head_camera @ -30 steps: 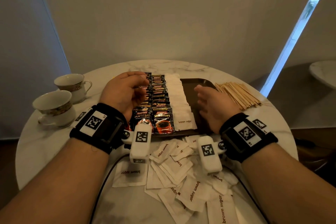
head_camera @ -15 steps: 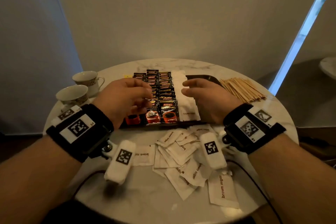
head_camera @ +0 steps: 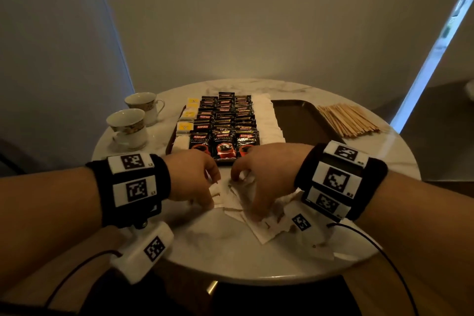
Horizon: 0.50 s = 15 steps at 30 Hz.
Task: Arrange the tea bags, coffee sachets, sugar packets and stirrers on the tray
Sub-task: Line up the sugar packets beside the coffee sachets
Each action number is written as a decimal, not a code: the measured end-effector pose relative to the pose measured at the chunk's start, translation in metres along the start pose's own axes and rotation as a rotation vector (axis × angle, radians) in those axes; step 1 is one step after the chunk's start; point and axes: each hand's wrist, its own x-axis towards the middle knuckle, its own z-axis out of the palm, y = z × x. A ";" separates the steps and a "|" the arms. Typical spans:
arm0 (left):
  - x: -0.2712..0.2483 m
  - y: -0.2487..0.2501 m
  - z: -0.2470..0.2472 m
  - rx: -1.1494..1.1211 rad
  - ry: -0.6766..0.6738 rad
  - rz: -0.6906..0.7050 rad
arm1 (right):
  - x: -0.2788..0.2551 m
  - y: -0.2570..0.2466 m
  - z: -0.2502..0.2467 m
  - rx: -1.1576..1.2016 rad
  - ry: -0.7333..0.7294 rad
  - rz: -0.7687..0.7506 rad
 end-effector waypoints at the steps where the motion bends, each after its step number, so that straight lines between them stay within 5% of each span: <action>1: 0.000 0.000 0.000 -0.009 -0.001 -0.009 | 0.001 -0.001 -0.001 0.000 0.018 -0.011; 6: -0.001 -0.006 -0.006 -0.312 0.038 -0.079 | 0.009 0.002 -0.004 0.098 0.150 -0.021; 11: 0.002 -0.012 -0.011 -0.961 0.196 -0.042 | 0.011 0.023 -0.010 0.382 0.321 0.033; 15: 0.014 -0.009 -0.018 -1.326 0.208 0.037 | 0.014 0.041 -0.012 1.100 0.324 -0.016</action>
